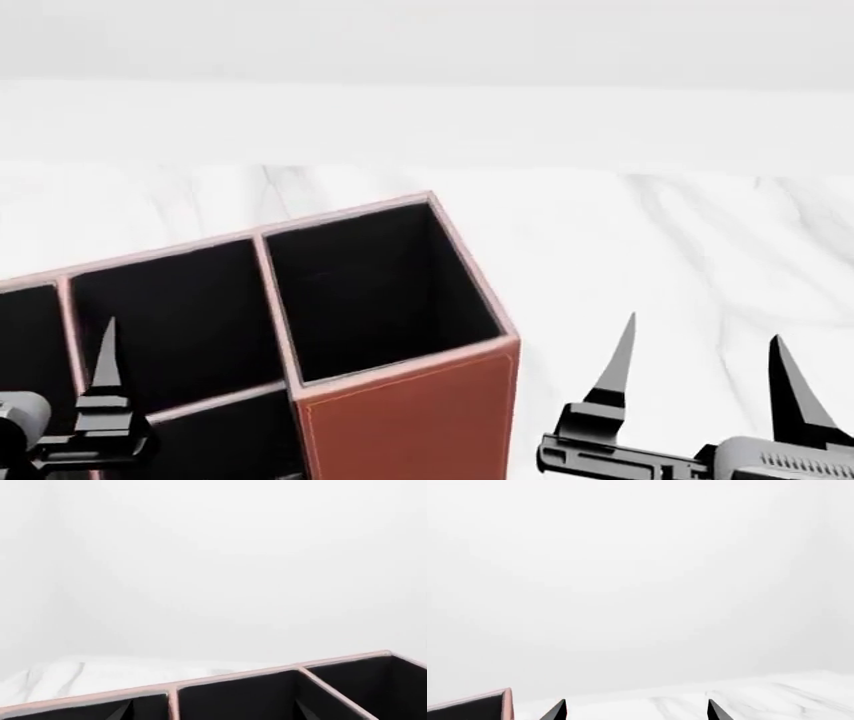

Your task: Pick up the book and place it in the front compartment of the caddy.

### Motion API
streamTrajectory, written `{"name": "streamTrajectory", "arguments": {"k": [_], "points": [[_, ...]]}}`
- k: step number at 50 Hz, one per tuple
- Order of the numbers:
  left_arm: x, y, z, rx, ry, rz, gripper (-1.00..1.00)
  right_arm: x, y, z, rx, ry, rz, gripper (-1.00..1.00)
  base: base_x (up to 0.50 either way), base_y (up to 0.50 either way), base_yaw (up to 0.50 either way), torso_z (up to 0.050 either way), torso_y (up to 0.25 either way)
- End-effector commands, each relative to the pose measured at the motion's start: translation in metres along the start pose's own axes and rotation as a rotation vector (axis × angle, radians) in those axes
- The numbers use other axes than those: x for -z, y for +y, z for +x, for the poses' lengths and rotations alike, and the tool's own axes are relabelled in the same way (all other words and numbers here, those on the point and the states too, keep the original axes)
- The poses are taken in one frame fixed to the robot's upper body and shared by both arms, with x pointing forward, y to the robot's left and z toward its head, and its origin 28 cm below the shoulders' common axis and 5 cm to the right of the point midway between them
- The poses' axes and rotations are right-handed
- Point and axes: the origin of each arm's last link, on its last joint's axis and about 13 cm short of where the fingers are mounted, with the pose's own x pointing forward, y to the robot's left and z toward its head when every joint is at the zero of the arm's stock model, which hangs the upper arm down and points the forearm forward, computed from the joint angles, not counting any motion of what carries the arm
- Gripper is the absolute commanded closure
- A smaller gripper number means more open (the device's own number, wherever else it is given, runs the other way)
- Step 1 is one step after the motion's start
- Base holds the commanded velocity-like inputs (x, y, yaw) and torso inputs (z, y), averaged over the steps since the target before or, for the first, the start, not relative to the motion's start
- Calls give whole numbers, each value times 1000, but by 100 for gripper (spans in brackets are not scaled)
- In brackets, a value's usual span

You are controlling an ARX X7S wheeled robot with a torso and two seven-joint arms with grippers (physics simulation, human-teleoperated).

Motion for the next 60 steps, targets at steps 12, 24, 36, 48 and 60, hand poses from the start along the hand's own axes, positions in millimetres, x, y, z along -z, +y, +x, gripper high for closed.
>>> {"name": "streamTrajectory", "arguments": {"k": [12,24,36,48,60], "points": [[-1,0,-2,6,-20,3,-100,0,-2,-2,-5,-24,2,-100,0,0,500,0,0],[-1,0,-2,7,-20,2,-100,1,-2,-1,-4,-28,0,-100,0,0,500,0,0],[-1,0,-2,13,-16,0,-100,0,-2,-1,-14,-33,-2,-100,0,0,500,0,0],[-1,2,0,127,69,29,-100,6,-8,8,16,25,-31,-100,-5,17,292,0,0],[-39,4,-15,588,120,75,-100,10,-16,10,54,48,-57,-100,0,0,0,0,0]]}}
